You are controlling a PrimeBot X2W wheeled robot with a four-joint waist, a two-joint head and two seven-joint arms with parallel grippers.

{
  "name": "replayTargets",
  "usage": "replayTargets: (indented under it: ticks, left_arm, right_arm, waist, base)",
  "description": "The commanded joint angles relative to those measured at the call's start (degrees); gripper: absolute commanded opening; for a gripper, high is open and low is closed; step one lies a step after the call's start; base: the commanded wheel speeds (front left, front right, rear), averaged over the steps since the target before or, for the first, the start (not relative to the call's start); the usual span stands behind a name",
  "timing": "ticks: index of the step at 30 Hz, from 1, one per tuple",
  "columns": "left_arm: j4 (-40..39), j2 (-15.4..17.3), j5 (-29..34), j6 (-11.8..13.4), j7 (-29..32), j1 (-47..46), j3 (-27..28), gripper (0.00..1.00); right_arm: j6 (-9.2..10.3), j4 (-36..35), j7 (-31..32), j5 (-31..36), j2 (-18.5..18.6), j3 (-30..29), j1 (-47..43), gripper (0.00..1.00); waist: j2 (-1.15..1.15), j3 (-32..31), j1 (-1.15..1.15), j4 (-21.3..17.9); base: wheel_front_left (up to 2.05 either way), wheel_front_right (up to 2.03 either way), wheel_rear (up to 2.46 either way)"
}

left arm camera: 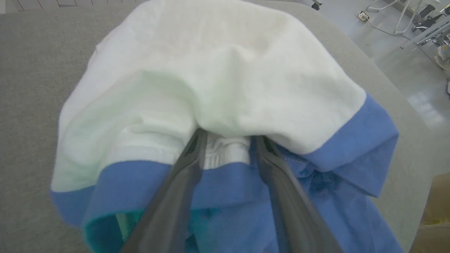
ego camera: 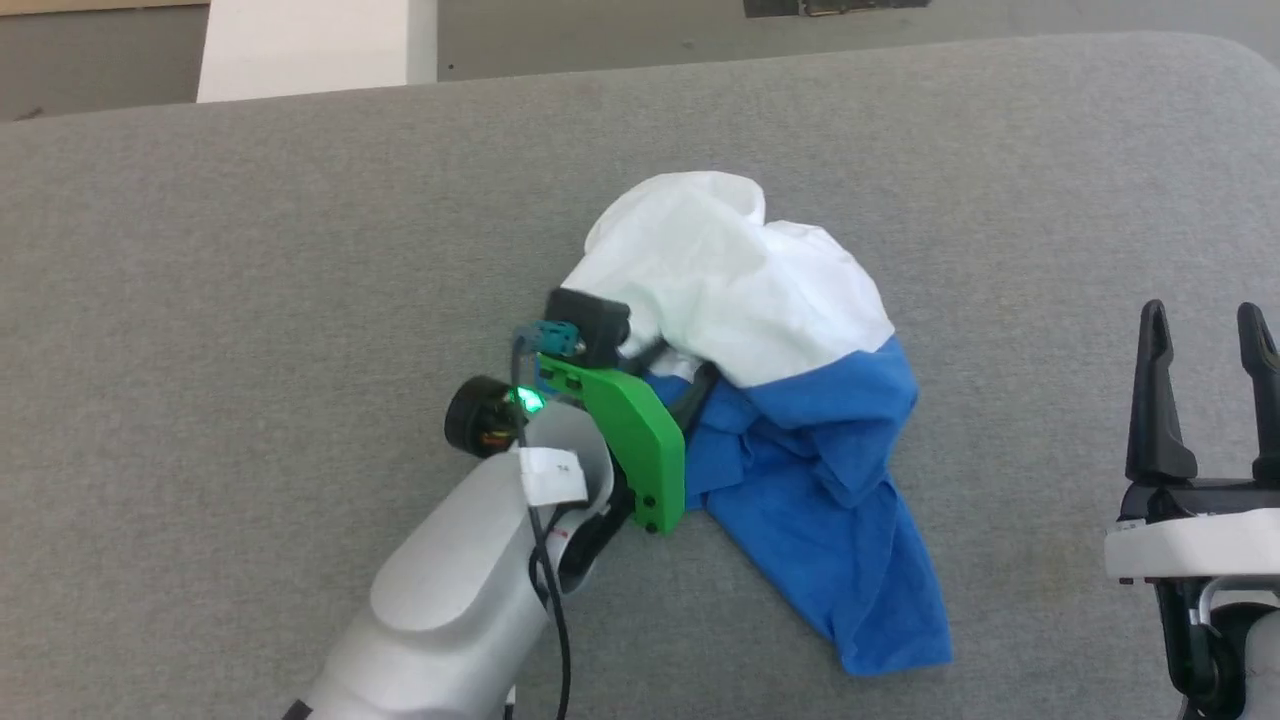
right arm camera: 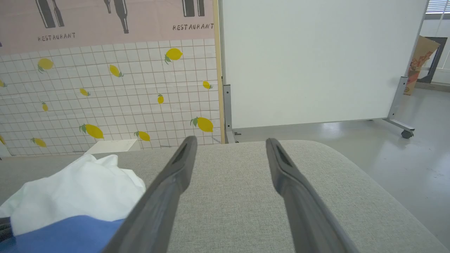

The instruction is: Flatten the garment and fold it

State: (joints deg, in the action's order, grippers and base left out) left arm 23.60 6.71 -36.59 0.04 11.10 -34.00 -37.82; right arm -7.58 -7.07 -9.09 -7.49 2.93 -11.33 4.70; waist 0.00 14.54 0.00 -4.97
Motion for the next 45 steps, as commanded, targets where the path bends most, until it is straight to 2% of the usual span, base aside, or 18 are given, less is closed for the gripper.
replayTargets:
  ticks: [1, 6, 10, 15, 18, 22, 25, 29, 33, 37, 43, 44, 45]
  left_arm:
    - [-0.3, 0.1, 0.8, -0.3, -1.5, -1.2, 0.5, 1.00]
    - [-5.6, 2.8, -0.7, 1.1, -6.9, 0.5, 5.4, 1.00]
    - [-13.1, 7.7, 0.1, 5.0, -11.9, 4.5, 10.6, 1.00]
    - [-24.3, 14.1, 4.5, 9.7, -20.4, 13.2, 15.2, 1.00]
    - [-29.3, 16.1, 8.1, 12.4, -24.4, 19.4, 16.7, 1.00]
    - [-33.5, 15.2, 12.2, 16.1, -25.9, 27.2, 18.7, 1.00]
    - [-34.5, 14.6, 16.6, 17.7, -26.1, 32.2, 19.3, 1.00]
    - [-33.9, 14.1, 21.5, 17.9, -26.1, 36.6, 18.3, 1.00]
    - [-34.7, 12.8, 22.8, 16.9, -26.1, 37.4, 17.6, 1.00]
    - [-34.7, 11.6, 23.2, 15.8, -26.1, 36.1, 17.8, 1.00]
    - [-34.2, 9.6, 23.2, 14.2, -26.1, 34.7, 18.3, 1.00]
    - [-34.1, 9.3, 23.3, 13.9, -26.1, 34.5, 18.5, 1.00]
    - [-33.7, 8.4, 23.4, 13.3, -26.1, 34.0, 19.1, 1.00]
  right_arm:
    - [0.09, 0.3, -0.2, -0.1, 0.0, 0.1, 0.7, 1.00]
    - [0.09, 0.7, 0.2, 0.4, 0.0, -0.2, -0.1, 1.00]
    - [0.09, 0.3, 1.0, 0.7, 0.0, -0.5, -1.4, 1.00]
    - [0.09, -0.6, 2.0, 0.8, 0.0, -0.4, -3.2, 1.00]
    - [0.09, -1.0, 2.3, 0.6, 0.0, -0.5, -3.9, 1.00]
    - [0.09, -1.2, 2.7, 0.3, 0.0, -0.2, -4.7, 1.00]
    - [0.09, -1.1, 2.8, 0.1, 0.0, 0.2, -5.3, 1.00]
    - [0.09, -0.9, 3.1, 0.0, 0.0, 0.5, -6.1, 1.00]
    - [0.09, -1.6, 4.0, 0.4, 0.0, 1.3, -6.4, 1.00]
    - [0.09, -2.9, 7.8, 1.5, 0.0, 3.5, -6.6, 1.00]
    - [0.09, -4.0, 20.2, 2.4, 0.0, 7.1, -9.2, 1.00]
    - [0.09, -4.2, 22.9, 2.6, -0.1, 7.8, -9.9, 1.00]
    - [0.09, -4.6, 28.7, 2.1, -0.1, 9.0, -11.4, 1.00]
  waist:
    - [0.00, -1.3, 0.00, 1.0]
    - [0.00, -4.3, 0.00, 2.4]
    - [0.00, -6.4, 0.00, 3.3]
    - [0.00, -7.5, 0.00, 3.9]
    - [0.00, -7.6, 0.00, 4.1]
    - [0.00, -7.4, 0.00, 4.2]
    - [0.00, -7.4, 0.00, 4.1]
    - [0.00, -7.5, 0.00, 4.3]
    - [0.00, -7.1, 0.00, 4.7]
    - [0.00, -5.9, 0.00, 5.2]
    - [0.00, -2.8, 0.00, 6.5]
    - [0.00, -2.1, 0.00, 6.9]
    - [0.00, -0.6, 0.00, 7.9]
  base:
    - [0.00, 0.00, 0.00]
    - [0.00, 0.00, 0.00]
    - [0.00, 0.00, 0.00]
    - [0.00, 0.00, 0.00]
    - [0.00, 0.00, 0.00]
    - [0.00, 0.00, 0.00]
    - [0.00, 0.00, 0.00]
    - [0.00, 0.00, 0.00]
    - [0.00, 0.00, 0.00]
    - [0.00, 0.00, 0.00]
    - [0.00, 0.00, 0.00]
    - [0.00, 0.00, 0.00]
    - [0.00, 0.00, 0.00]
